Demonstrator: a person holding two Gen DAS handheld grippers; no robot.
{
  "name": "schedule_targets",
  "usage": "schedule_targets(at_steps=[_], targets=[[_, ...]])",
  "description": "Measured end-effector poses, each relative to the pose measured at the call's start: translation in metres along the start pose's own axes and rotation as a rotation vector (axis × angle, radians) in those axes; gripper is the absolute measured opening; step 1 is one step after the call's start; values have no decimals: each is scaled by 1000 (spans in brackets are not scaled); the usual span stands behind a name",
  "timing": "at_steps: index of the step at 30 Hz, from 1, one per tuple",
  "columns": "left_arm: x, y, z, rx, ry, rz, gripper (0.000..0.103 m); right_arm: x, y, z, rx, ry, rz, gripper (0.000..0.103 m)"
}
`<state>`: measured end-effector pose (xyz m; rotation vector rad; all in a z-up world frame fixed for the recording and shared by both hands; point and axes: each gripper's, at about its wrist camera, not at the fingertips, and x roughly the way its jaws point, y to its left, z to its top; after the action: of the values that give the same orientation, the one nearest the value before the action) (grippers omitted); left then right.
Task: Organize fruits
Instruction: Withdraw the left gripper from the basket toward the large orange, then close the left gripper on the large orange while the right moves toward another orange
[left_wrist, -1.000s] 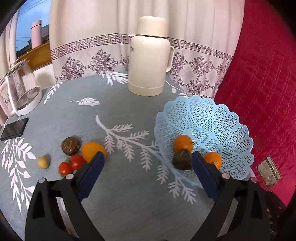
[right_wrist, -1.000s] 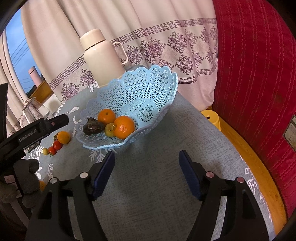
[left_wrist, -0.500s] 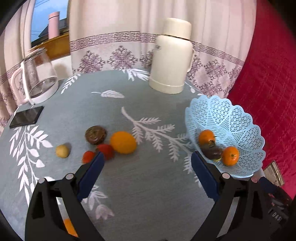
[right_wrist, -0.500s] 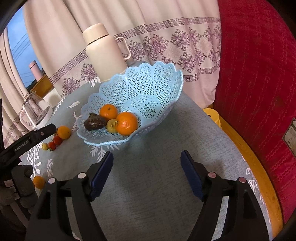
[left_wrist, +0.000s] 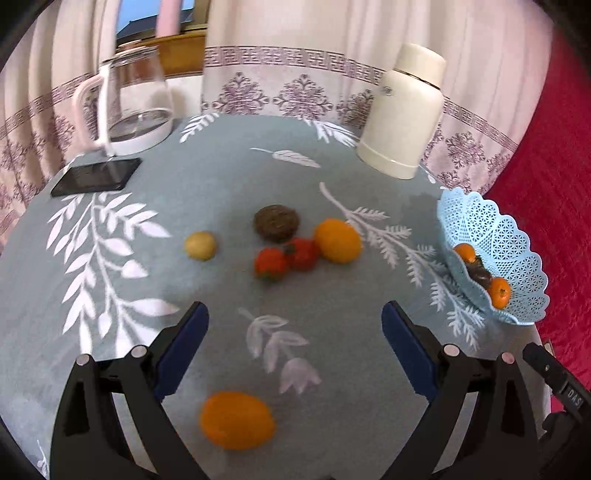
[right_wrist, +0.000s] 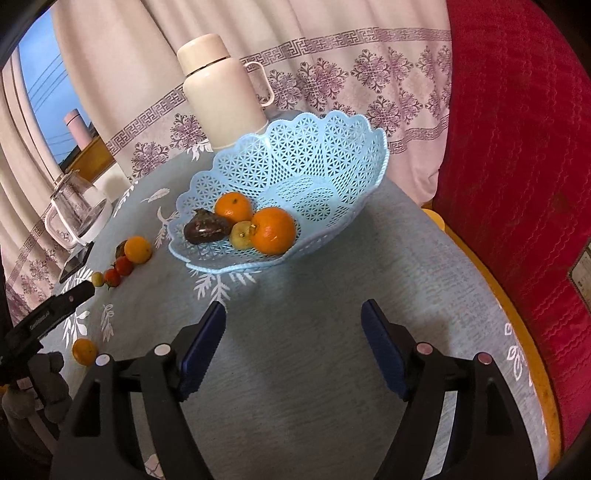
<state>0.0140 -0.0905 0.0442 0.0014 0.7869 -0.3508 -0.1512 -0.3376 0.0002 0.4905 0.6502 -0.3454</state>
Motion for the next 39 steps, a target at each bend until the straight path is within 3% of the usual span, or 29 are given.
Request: schedule_targets(at_steps=[9,25,27,33,39], targets=[[-19,26,-23,-25,12,12,96,0,18,-9,-29,23,42,76],[-11,45,-48,-67,80,-9,95,6,67,-24,-142,80,114,76],[-12,45,-49,-62,76,-11,92,8,71,-25,-150,86,118,76],[-9,44,-51,-60,93,-20,69,10,83,-24,-182,91,125,76],[-11,43,-55,-46,89,-92,46,15,98,-21,-216,96,136,76]])
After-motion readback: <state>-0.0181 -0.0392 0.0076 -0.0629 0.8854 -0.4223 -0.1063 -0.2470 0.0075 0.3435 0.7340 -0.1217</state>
